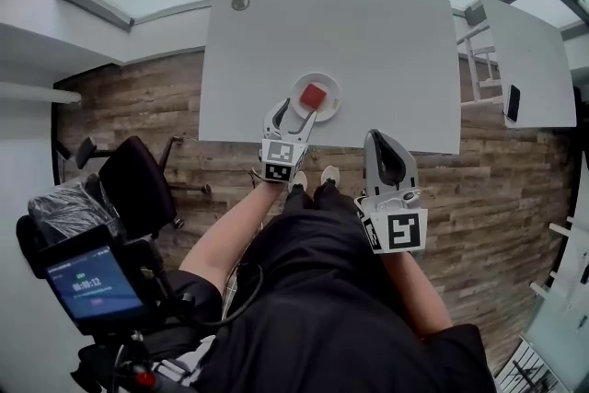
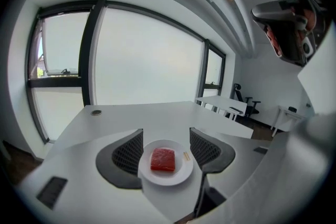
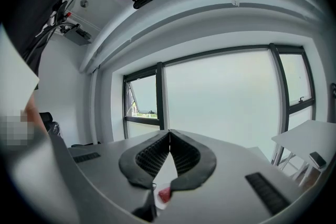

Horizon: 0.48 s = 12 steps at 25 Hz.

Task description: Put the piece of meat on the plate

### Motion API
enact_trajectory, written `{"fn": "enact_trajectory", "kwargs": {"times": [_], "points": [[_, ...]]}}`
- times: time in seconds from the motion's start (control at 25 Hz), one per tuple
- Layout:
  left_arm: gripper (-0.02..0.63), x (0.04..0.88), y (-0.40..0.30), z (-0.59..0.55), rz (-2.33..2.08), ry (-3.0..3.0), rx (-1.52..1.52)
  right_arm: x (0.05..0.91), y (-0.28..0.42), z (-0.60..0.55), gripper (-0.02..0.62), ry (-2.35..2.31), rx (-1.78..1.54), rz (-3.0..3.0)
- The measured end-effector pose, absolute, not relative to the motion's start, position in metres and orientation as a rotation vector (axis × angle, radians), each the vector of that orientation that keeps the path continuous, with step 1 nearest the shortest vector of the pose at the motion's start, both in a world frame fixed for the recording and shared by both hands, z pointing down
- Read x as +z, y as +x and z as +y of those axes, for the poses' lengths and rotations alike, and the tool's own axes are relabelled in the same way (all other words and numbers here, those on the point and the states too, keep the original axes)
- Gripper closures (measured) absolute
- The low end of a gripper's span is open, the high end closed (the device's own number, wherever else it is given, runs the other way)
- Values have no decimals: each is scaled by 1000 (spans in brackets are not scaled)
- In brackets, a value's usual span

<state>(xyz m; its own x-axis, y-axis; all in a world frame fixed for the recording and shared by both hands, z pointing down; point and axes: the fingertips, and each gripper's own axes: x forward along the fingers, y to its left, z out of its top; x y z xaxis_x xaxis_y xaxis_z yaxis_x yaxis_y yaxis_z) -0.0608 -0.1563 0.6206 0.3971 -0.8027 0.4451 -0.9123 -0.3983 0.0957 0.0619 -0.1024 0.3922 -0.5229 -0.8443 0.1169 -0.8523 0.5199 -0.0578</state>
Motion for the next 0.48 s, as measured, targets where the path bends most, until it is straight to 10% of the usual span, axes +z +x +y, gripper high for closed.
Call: {"fn": "enact_trajectory", "kwargs": {"times": [0.48], "points": [[345,554,-67,-116,-1596,2312,266,379,39,-85,589,1440,118,-2720]]}}
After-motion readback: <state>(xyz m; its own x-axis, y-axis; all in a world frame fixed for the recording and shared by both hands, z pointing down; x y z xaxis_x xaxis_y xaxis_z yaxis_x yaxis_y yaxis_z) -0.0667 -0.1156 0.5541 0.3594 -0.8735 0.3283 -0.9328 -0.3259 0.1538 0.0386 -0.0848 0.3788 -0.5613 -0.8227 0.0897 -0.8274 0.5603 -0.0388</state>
